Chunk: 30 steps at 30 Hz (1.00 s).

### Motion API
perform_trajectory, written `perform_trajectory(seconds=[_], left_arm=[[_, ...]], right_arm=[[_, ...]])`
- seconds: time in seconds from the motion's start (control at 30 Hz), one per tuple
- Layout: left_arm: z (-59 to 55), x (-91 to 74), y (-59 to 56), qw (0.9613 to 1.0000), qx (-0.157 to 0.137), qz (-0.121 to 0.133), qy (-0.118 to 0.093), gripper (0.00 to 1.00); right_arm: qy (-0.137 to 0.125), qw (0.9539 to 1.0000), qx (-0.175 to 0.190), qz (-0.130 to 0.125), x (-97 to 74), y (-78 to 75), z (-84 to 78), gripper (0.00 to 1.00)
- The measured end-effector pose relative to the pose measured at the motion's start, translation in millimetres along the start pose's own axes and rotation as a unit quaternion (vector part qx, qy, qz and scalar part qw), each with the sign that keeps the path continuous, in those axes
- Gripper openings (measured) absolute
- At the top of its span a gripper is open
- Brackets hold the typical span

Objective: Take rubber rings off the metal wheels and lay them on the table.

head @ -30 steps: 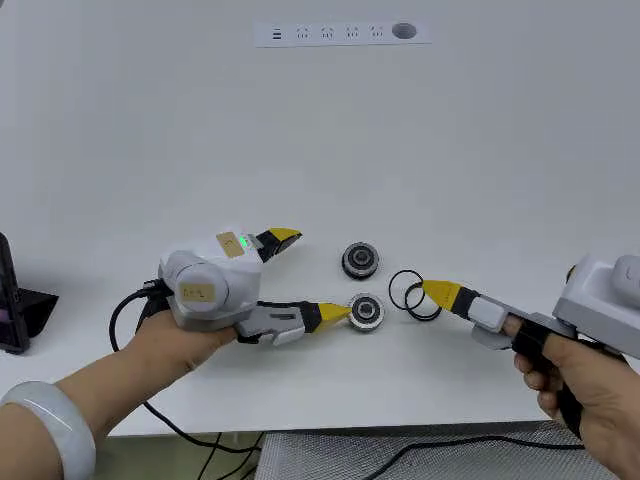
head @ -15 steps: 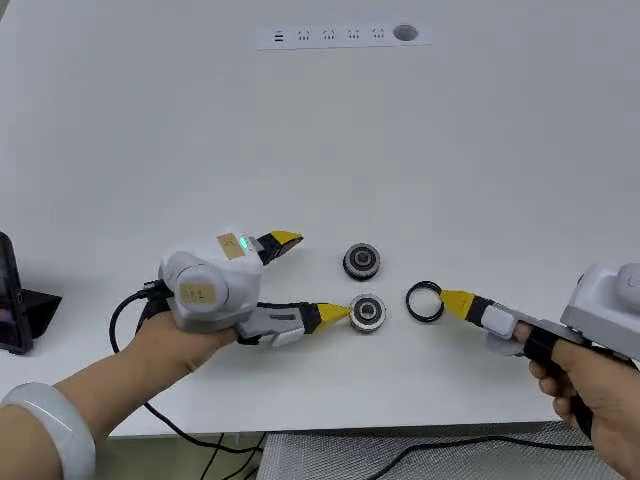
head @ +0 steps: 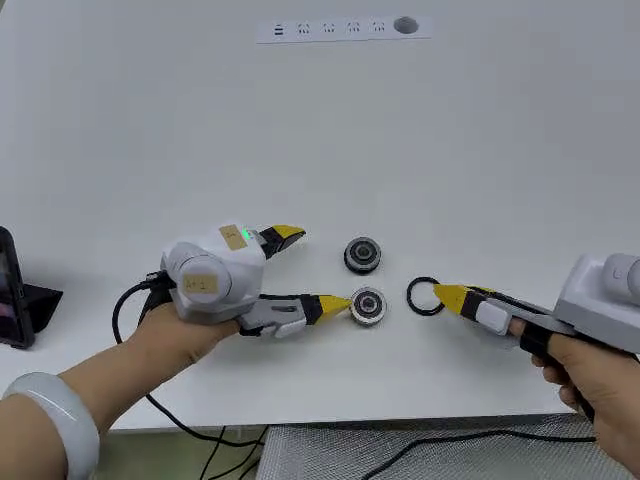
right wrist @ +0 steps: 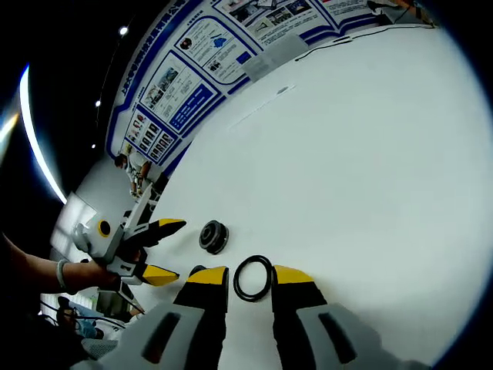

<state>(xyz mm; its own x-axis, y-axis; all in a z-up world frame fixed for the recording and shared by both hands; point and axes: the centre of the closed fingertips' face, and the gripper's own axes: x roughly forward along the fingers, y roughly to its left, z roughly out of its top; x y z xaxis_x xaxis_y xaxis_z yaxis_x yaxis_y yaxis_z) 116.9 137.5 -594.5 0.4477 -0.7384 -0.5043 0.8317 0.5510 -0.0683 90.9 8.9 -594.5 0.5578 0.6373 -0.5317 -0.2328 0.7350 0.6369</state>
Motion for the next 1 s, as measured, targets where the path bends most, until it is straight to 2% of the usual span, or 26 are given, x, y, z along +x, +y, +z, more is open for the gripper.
perform_trajectory(seconds=[0.23,0.43,0.6,0.7,0.8,0.93,1.0], left_arm=[[8.9,5.2,0.0,1.0000,0.006,-0.001,-0.003,0.58],[20.4,14.1,-0.1,0.9999,0.010,-0.002,-0.009,0.51],[25.7,20.4,-2.5,0.9999,0.015,-0.004,-0.007,0.49],[26.6,23.2,-3.4,0.9998,0.017,-0.006,-0.005,0.42],[28.1,25.4,-4.7,0.9998,0.020,-0.007,-0.003,0.37],[28.3,29.4,-6.8,0.9996,0.026,-0.009,0.005,0.29],[28.9,30.8,-6.9,0.9996,0.027,-0.010,0.006,0.27]], right_arm=[[-0.014,0.9996,-0.008,0.023,8.6,16.1,12.2,0.40],[-0.012,0.9989,-0.015,0.044,21.8,31.6,13.9,0.48],[-0.005,0.9981,-0.025,0.056,31.2,41.1,13.3,0.52],[-0.002,0.9980,-0.025,0.058,35.7,43.0,13.5,0.49],[-0.001,0.9979,-0.021,0.061,38.3,44.6,14.7,0.39],[-0.001,0.9978,-0.016,0.065,41.1,46.9,15.2,0.31],[-0.001,0.9979,-0.014,0.064,41.6,47.2,15.0,0.31]])
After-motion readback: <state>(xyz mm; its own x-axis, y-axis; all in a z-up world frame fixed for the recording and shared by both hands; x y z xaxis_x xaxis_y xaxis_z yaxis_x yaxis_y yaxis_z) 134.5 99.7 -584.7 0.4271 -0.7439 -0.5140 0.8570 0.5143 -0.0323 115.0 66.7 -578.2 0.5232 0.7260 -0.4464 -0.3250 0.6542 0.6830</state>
